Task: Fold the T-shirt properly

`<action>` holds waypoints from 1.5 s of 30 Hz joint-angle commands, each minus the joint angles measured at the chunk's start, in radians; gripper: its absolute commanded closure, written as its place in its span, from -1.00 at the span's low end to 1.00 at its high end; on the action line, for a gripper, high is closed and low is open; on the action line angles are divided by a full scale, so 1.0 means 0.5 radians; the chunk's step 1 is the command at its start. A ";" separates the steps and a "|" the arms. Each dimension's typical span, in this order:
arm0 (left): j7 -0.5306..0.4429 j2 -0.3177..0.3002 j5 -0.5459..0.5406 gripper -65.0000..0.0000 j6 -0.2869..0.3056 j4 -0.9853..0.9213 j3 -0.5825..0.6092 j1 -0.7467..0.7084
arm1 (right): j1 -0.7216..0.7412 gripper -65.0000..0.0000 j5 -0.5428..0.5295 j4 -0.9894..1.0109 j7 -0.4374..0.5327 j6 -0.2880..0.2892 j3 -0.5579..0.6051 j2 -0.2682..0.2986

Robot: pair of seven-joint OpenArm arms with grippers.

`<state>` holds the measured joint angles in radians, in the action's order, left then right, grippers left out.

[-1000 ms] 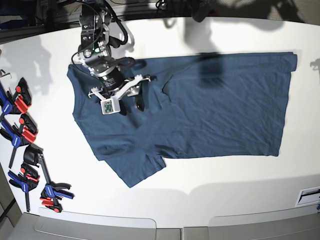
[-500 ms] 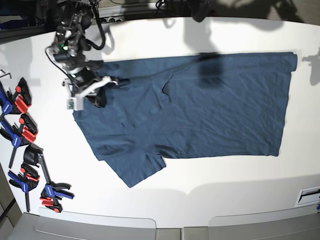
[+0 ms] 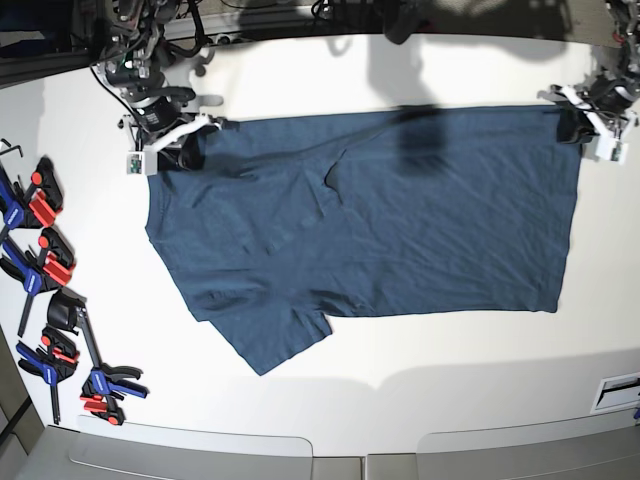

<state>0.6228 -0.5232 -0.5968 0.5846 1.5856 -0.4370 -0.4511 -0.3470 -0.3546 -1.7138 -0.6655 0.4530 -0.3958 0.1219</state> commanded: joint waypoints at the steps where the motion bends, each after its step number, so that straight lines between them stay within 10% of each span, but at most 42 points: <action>1: -0.064 -0.023 0.016 1.00 -0.028 0.008 0.001 0.013 | 0.031 1.00 -0.030 -0.005 0.050 0.019 -0.006 0.016; 27: 0.137 0.048 0.056 1.00 -0.077 -0.410 0.010 -0.015 | -0.015 1.00 -0.046 0.197 -0.125 0.019 -0.005 0.150; 45: 0.191 0.054 -0.080 1.00 -0.063 0.088 0.008 -0.664 | -0.559 1.00 -0.043 -0.062 -0.169 0.021 -0.011 0.156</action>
<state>0.6823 -0.4873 -0.6609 0.5602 1.6272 -0.4320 -0.7692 -0.6151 -0.3946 -1.7397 -0.7128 0.4679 -0.3969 0.1940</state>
